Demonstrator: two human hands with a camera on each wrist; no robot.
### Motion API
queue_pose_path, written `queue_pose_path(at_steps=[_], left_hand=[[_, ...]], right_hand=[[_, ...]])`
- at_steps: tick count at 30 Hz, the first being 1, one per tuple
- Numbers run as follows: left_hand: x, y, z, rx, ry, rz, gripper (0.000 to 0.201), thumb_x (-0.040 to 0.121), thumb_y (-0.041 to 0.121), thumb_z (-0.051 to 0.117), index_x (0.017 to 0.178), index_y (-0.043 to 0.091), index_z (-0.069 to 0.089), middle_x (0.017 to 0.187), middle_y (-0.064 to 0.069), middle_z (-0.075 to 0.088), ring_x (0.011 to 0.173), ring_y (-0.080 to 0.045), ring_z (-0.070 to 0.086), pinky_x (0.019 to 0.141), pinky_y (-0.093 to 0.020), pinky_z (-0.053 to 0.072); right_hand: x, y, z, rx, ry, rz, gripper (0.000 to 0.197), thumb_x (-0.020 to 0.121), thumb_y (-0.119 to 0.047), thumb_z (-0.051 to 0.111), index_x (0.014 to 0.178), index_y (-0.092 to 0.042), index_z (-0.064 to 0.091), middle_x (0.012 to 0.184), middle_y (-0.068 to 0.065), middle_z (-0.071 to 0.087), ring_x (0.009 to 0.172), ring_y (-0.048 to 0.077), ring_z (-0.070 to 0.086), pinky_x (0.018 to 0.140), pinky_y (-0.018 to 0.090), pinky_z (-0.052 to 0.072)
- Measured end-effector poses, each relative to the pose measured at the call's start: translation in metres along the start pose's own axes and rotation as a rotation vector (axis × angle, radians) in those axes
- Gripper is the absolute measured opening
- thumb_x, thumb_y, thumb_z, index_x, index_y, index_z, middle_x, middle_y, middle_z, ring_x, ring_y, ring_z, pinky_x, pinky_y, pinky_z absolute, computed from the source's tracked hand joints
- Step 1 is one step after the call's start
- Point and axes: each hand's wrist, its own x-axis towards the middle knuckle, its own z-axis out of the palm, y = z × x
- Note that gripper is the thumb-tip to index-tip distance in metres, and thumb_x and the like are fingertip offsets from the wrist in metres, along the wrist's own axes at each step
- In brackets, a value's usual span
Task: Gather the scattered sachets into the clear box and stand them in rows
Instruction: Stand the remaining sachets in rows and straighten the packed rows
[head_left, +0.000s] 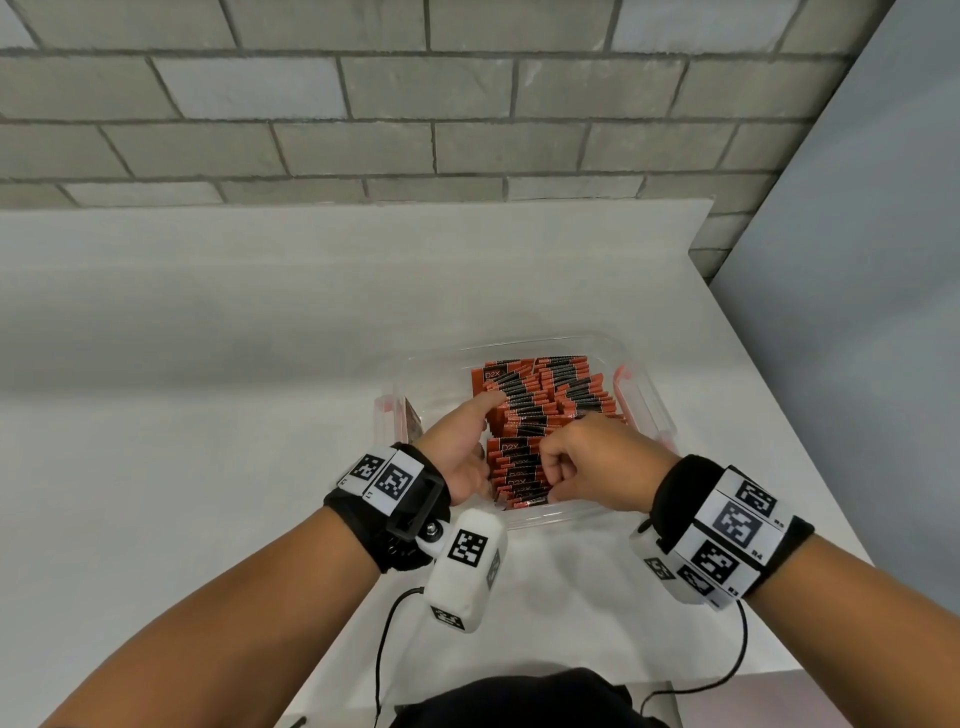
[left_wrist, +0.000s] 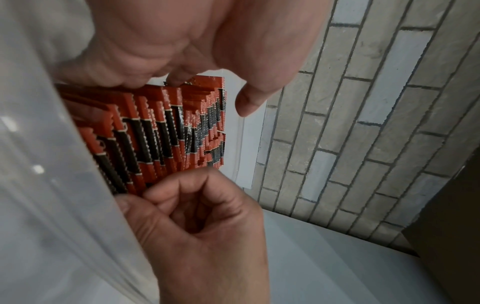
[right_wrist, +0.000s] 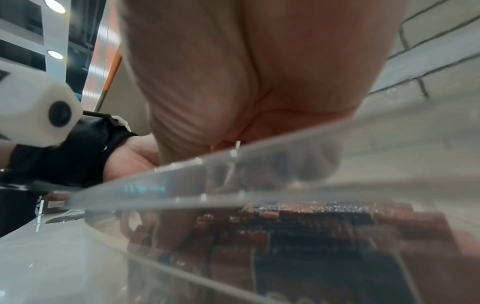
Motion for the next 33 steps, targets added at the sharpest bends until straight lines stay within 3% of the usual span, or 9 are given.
queue_pose_path(at_steps=[6, 10, 14, 22, 24, 26, 29, 31, 33], left_hand=[[0.000, 0.001, 0.000, 0.026, -0.014, 0.012, 0.033, 0.097, 0.043, 0.045, 0.096, 0.012, 0.058, 0.084, -0.005, 0.060, 0.074, -0.015, 0.055, 0.045, -0.020, 0.046], [-0.002, 0.002, 0.000, 0.023, -0.040, 0.013, 0.041, 0.097, 0.047, 0.044, 0.107, 0.011, 0.061, 0.101, -0.009, 0.067, 0.087, -0.019, 0.063, 0.058, -0.028, 0.049], [-0.006, 0.003, 0.001, -0.008, -0.078, -0.006, 0.043, 0.096, 0.048, 0.045, 0.106, 0.009, 0.061, 0.102, -0.012, 0.066, 0.089, -0.023, 0.063, 0.064, -0.031, 0.050], [-0.002, 0.004, 0.002, -0.035, -0.080, -0.004, 0.036, 0.097, 0.045, 0.046, 0.106, 0.013, 0.060, 0.097, -0.012, 0.064, 0.088, -0.024, 0.061, 0.067, -0.034, 0.050], [-0.005, 0.005, -0.004, 0.006, -0.063, 0.033, 0.037, 0.098, 0.045, 0.044, 0.110, 0.013, 0.058, 0.111, -0.010, 0.063, 0.098, -0.019, 0.060, 0.088, -0.036, 0.051], [-0.012, 0.012, -0.017, 0.032, -0.047, 0.104, 0.051, 0.095, 0.047, 0.047, 0.129, 0.009, 0.049, 0.141, -0.015, 0.042, 0.124, -0.028, 0.048, 0.110, -0.041, 0.032], [-0.030, 0.032, -0.057, -0.046, -0.004, 0.279, 0.047, 0.093, 0.044, 0.050, 0.125, 0.010, 0.053, 0.129, -0.018, 0.057, 0.091, -0.029, 0.067, 0.079, -0.035, 0.054], [-0.046, 0.045, -0.088, -0.027, 0.104, 0.374, 0.030, 0.094, 0.039, 0.050, 0.109, 0.015, 0.061, 0.098, -0.010, 0.069, 0.062, -0.022, 0.066, 0.045, -0.021, 0.045], [-0.047, 0.047, -0.115, 0.074, 0.267, 0.437, 0.020, 0.094, 0.032, 0.052, 0.100, 0.018, 0.065, 0.084, -0.007, 0.065, 0.049, -0.016, 0.054, 0.039, -0.017, 0.031]], right_hand=[[-0.001, 0.002, -0.001, 0.015, 0.237, 0.018, 0.032, 0.091, -0.038, 0.059, 0.118, -0.020, 0.058, 0.115, -0.003, 0.056, 0.105, 0.014, 0.052, 0.092, 0.031, 0.044], [0.003, -0.005, 0.004, -0.229, 0.001, 0.067, 0.067, 0.096, -0.055, 0.034, 0.147, -0.011, 0.029, 0.153, 0.007, 0.029, 0.142, 0.024, 0.026, 0.118, 0.043, 0.017], [0.004, -0.011, 0.004, -0.253, -0.133, 0.112, 0.076, 0.096, -0.059, 0.024, 0.152, -0.010, 0.012, 0.160, 0.011, 0.004, 0.148, 0.020, 0.003, 0.117, 0.041, -0.007], [0.006, -0.019, -0.003, -0.216, -0.160, 0.083, 0.073, 0.097, -0.056, 0.030, 0.152, -0.009, 0.017, 0.159, 0.012, 0.010, 0.146, 0.025, 0.013, 0.120, 0.037, 0.008], [0.003, -0.021, -0.007, -0.145, -0.130, 0.089, 0.069, 0.097, -0.054, 0.033, 0.151, -0.013, 0.020, 0.158, 0.008, 0.016, 0.143, 0.023, 0.021, 0.118, 0.036, 0.016], [-0.001, -0.024, -0.015, -0.033, -0.050, 0.093, 0.066, 0.097, -0.049, 0.040, 0.151, -0.016, 0.021, 0.158, 0.004, 0.020, 0.143, 0.021, 0.023, 0.117, 0.033, 0.020], [0.003, -0.038, -0.030, 0.175, 0.070, 0.094, 0.058, 0.094, -0.043, 0.052, 0.145, -0.022, 0.037, 0.148, -0.002, 0.040, 0.133, 0.014, 0.040, 0.108, 0.025, 0.032], [0.018, -0.052, -0.037, 0.297, 0.083, 0.126, 0.052, 0.092, -0.038, 0.057, 0.139, -0.019, 0.045, 0.138, -0.004, 0.051, 0.123, 0.012, 0.050, 0.103, 0.024, 0.038], [0.040, -0.066, -0.038, 0.416, 0.059, 0.191, 0.048, 0.092, -0.034, 0.060, 0.134, -0.013, 0.051, 0.129, 0.002, 0.058, 0.117, 0.017, 0.055, 0.102, 0.030, 0.044]])
